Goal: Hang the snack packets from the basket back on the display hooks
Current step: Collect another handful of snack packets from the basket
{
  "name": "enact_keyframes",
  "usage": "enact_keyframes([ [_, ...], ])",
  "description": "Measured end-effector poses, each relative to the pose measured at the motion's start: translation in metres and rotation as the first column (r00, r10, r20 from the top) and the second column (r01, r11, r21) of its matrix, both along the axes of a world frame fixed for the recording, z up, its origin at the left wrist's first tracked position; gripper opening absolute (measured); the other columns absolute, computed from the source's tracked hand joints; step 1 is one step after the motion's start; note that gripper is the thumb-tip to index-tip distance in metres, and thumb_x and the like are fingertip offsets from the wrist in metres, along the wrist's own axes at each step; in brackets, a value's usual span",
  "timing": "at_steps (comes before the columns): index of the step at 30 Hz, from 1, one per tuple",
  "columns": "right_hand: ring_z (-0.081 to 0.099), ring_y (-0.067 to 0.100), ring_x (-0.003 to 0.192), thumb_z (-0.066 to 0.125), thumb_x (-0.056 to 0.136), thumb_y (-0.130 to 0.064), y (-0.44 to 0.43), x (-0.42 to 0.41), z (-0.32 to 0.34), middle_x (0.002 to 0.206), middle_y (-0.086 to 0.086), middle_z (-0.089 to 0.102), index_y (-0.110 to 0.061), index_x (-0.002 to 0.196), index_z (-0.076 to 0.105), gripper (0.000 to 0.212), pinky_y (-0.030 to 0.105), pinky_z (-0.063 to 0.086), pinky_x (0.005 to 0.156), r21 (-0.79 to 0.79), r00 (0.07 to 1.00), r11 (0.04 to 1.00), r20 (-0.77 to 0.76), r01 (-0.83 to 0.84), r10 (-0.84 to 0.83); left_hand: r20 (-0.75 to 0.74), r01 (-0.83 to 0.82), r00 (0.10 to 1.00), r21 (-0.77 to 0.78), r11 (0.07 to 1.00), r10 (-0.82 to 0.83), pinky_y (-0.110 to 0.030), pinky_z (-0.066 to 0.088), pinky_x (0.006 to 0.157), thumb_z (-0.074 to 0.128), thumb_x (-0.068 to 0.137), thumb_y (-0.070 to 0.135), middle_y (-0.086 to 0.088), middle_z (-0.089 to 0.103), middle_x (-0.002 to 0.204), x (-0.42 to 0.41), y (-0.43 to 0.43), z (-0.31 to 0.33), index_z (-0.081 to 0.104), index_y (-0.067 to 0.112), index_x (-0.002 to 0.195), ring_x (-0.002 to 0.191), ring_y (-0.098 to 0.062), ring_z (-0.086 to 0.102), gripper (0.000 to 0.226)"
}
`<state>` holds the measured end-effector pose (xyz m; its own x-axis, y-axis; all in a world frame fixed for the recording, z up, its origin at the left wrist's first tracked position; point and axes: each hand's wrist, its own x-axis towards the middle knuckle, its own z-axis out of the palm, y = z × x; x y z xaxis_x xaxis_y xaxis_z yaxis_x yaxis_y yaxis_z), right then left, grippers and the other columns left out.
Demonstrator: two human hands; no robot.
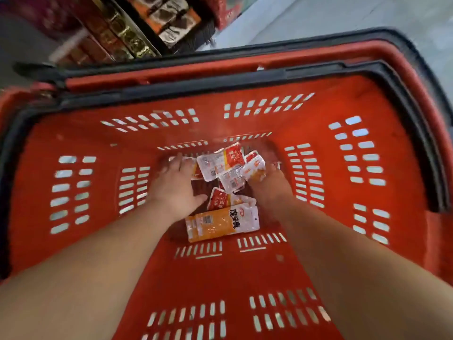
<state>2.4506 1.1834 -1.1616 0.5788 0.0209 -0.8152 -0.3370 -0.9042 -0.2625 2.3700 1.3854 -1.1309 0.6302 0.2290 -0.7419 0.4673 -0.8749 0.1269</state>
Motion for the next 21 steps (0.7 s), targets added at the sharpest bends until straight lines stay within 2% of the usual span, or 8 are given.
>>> enact_keyframes([
  [2,0.053,0.036,0.128,0.056,0.101,-0.025,0.001,-0.005,-0.02,0.137,0.015,0.054,-0.005,0.134,0.054,0.039,0.048,0.047,0.105,-0.047,0.998,0.998,0.046,-0.037,0.04,0.029,-0.051,0.998,-0.02,0.999,0.051,-0.048,0.022,0.128,0.071,0.089,0.06,-0.007,0.009,0.175,0.009,0.002,-0.022,0.02,0.02,0.165,0.159,-0.031,0.017,0.1],
  [4,0.05,0.034,0.129,0.049,0.103,-0.022,0.001,-0.008,-0.033,0.14,0.017,0.051,-0.004,0.134,0.053,0.036,0.046,0.046,0.105,-0.119,0.991,0.988,0.087,-0.096,0.106,0.039,-0.072,0.997,-0.037,0.997,0.074,-0.05,0.019,0.129,0.063,0.094,0.062,-0.007,0.01,0.175,0.015,0.003,-0.041,0.02,0.018,0.165,0.16,-0.029,0.015,0.094],
  [7,0.039,0.03,0.14,0.049,0.105,-0.032,0.001,-0.009,-0.044,0.157,0.009,0.037,-0.015,0.153,0.037,0.053,0.043,0.039,0.113,-0.196,0.986,0.978,0.141,-0.065,0.094,0.051,-0.061,0.997,-0.027,0.998,0.063,-0.054,0.018,0.128,0.05,0.1,0.062,-0.009,0.01,0.175,0.018,-0.006,-0.058,0.025,0.021,0.164,0.16,-0.03,0.014,0.08],
  [8,0.039,0.03,0.14,0.053,0.103,-0.037,0.001,-0.009,-0.046,0.156,0.008,0.037,-0.018,0.154,0.036,0.057,0.044,0.039,0.113,-0.212,0.984,0.977,0.165,-0.024,0.06,0.05,-0.087,0.995,-0.033,0.996,0.088,-0.054,0.019,0.128,0.047,0.102,0.061,-0.01,0.011,0.174,0.017,-0.012,-0.062,0.029,0.022,0.162,0.16,-0.03,0.016,0.074],
  [10,0.044,0.03,0.134,0.064,0.097,-0.045,0.003,-0.009,-0.049,0.149,0.007,0.043,-0.021,0.149,0.04,0.062,0.046,0.042,0.108,-0.244,0.982,0.97,0.187,0.015,0.032,0.079,-0.2,0.976,-0.053,0.978,0.204,-0.05,0.027,0.125,0.044,0.104,0.058,-0.012,0.028,0.168,0.017,-0.023,-0.067,0.038,0.02,0.157,0.154,-0.032,0.028,0.065],
  [12,0.05,0.029,0.129,0.072,0.09,-0.049,0.004,-0.011,-0.054,0.14,0.005,0.051,-0.022,0.143,0.041,0.067,0.046,0.044,0.106,-0.26,0.985,0.965,0.17,0.018,0.027,0.117,-0.288,0.95,-0.03,0.957,0.289,-0.047,0.034,0.118,0.044,0.105,0.056,-0.012,0.04,0.16,0.019,-0.033,-0.071,0.04,0.017,0.155,0.148,-0.034,0.036,0.063],
  [16,0.061,0.027,0.113,0.084,0.08,-0.049,0.005,-0.017,-0.058,0.116,-0.001,0.064,-0.026,0.126,0.043,0.066,0.049,0.05,0.102,-0.201,0.986,0.978,0.163,0.056,-0.023,0.128,-0.313,0.944,0.045,0.949,0.305,-0.05,0.039,0.11,0.059,0.1,0.052,-0.011,0.034,0.16,0.022,-0.038,-0.081,0.033,0.022,0.158,0.142,-0.038,0.037,0.07],
  [21,0.062,0.027,0.115,0.089,0.075,-0.044,0.001,-0.014,-0.059,0.119,0.002,0.063,-0.025,0.126,0.043,0.072,0.048,0.052,0.102,-0.143,0.976,0.983,0.198,0.116,-0.087,0.14,-0.339,0.934,0.051,0.939,0.33,-0.05,0.04,0.108,0.068,0.093,0.057,-0.009,0.038,0.152,0.024,-0.036,-0.087,0.031,0.037,0.158,0.138,-0.039,0.038,0.078],
])
